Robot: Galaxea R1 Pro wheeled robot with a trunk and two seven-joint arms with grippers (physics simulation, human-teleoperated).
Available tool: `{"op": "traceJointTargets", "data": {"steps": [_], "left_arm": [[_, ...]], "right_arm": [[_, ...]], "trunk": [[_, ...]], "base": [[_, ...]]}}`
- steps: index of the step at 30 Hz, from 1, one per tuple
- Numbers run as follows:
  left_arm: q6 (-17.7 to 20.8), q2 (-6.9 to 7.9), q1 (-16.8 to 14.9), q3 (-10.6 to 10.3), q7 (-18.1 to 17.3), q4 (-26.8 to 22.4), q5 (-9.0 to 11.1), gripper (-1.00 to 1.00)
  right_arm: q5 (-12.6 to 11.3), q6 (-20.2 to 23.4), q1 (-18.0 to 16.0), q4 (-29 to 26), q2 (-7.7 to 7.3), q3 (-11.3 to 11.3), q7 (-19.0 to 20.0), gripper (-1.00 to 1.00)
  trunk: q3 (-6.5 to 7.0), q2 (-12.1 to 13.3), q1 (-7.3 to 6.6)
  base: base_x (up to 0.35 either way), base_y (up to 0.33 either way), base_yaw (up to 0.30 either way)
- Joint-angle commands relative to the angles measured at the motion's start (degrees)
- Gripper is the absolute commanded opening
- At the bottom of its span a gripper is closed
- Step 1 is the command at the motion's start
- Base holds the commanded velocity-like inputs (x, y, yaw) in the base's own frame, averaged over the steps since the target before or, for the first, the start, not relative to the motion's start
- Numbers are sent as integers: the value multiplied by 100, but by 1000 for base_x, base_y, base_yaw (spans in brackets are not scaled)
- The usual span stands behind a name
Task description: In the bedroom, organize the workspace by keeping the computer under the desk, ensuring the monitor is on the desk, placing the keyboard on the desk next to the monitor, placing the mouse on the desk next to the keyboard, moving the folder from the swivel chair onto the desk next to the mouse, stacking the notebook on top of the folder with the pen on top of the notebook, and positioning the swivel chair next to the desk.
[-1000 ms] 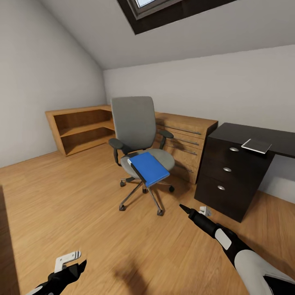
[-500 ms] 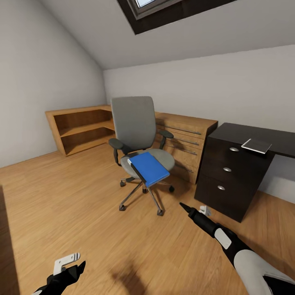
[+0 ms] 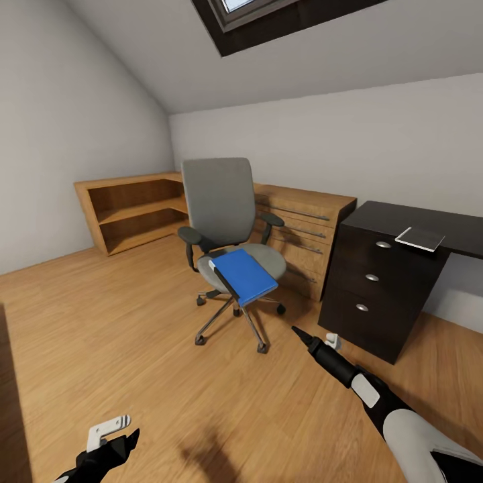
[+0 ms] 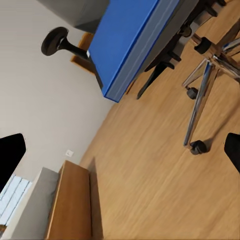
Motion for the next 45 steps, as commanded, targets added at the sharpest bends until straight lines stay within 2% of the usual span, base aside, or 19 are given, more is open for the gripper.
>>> {"op": "traceJointTargets", "data": {"steps": [1, 16, 45], "left_arm": [[31, -1, -2, -1, 23, -8, 60, 100], [31, -7, 1, -1, 23, 11, 66, 100], [28, -15, 0, -1, 27, 66, 68, 100]], "right_arm": [[-51, 60, -3, 12, -1, -1, 53, 100], [-55, 52, -3, 108, 0, 0, 224, 100], [-46, 42, -3, 206, 9, 18, 214, 100]], "trunk": [[-6, -2, -1], [-6, -2, -1], [-6, -2, -1]], "base": [[0, 0, 0], [51, 7, 0], [291, 120, 0]]}}
